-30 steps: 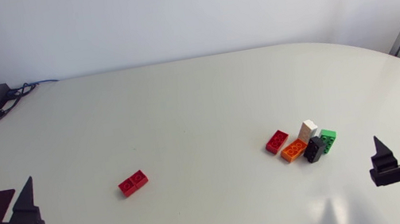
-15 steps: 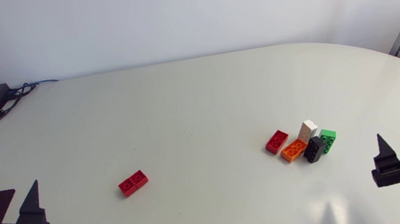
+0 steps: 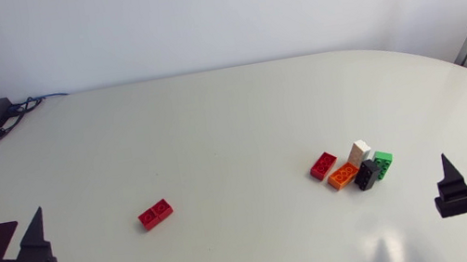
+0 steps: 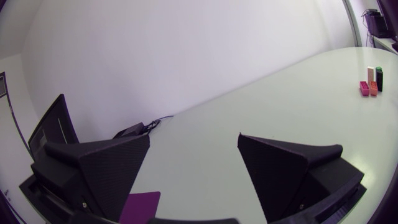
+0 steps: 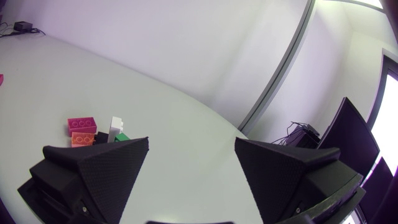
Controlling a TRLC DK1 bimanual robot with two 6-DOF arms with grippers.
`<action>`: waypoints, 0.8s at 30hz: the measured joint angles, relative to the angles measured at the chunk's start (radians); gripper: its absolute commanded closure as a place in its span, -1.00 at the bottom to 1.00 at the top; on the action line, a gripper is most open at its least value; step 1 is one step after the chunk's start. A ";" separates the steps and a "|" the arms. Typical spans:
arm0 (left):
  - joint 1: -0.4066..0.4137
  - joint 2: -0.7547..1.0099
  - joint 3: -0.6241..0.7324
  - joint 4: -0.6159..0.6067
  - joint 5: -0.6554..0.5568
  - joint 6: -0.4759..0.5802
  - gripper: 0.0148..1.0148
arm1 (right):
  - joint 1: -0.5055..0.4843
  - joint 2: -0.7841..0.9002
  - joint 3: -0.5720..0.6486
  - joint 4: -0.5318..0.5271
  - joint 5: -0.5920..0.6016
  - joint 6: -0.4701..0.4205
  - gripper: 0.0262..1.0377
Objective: Sort duplo bricks by size, large to the right and small to the left
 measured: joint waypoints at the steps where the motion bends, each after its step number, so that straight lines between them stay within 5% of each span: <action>1: 0.001 0.000 -0.003 0.010 0.000 0.000 -0.93 | 0.004 -0.011 0.000 0.000 0.000 0.000 -0.92; 8: 0.003 0.000 -0.037 0.075 0.009 -0.020 -0.94 | 0.057 -0.051 -0.002 0.007 0.003 0.037 -0.92; 24: -0.018 0.000 -0.107 0.190 0.070 -0.254 -0.94 | 0.190 -0.059 -0.019 0.066 0.008 0.287 -0.92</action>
